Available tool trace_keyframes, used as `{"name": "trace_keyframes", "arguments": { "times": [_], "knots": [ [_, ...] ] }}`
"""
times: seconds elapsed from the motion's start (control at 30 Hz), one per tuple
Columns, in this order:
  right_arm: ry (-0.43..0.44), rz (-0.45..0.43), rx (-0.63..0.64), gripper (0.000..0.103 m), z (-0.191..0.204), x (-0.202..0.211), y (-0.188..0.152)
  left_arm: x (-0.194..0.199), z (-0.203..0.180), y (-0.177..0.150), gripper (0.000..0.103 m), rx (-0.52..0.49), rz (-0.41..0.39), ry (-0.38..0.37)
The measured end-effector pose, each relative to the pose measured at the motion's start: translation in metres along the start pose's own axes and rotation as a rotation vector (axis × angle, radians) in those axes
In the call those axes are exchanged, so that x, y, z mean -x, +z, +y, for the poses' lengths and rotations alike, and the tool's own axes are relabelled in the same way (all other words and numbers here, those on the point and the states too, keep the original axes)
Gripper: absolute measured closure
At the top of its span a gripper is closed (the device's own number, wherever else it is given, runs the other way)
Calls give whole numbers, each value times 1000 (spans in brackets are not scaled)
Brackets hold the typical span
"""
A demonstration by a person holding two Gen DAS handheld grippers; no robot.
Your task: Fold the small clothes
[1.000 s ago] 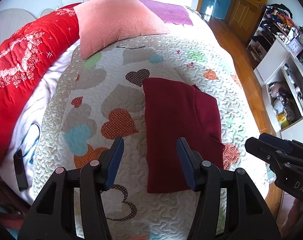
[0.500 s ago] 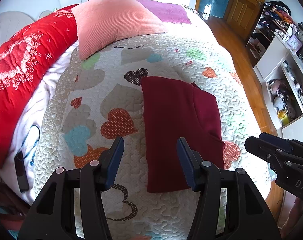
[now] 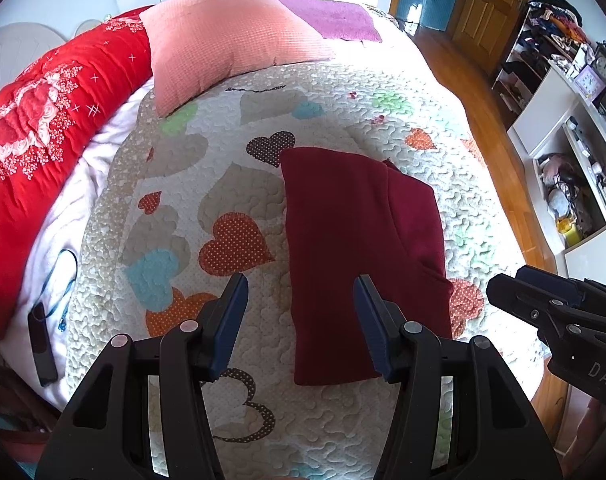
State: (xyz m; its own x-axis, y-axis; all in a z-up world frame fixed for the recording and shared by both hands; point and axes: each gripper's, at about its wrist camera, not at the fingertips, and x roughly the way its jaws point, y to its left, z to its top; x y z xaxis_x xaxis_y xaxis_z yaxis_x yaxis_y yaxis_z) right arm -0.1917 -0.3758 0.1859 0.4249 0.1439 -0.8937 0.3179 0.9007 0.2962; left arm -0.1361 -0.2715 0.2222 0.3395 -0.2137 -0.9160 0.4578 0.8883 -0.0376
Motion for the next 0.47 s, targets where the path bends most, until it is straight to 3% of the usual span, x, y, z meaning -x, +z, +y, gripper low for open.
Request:
{"name": "trace_keyframes", "arguments": {
  "times": [0.47],
  "knots": [
    [-2,38,-6,58,-3,-17,-1,-15,10,-1,49,37,8,-24]
  ]
}}
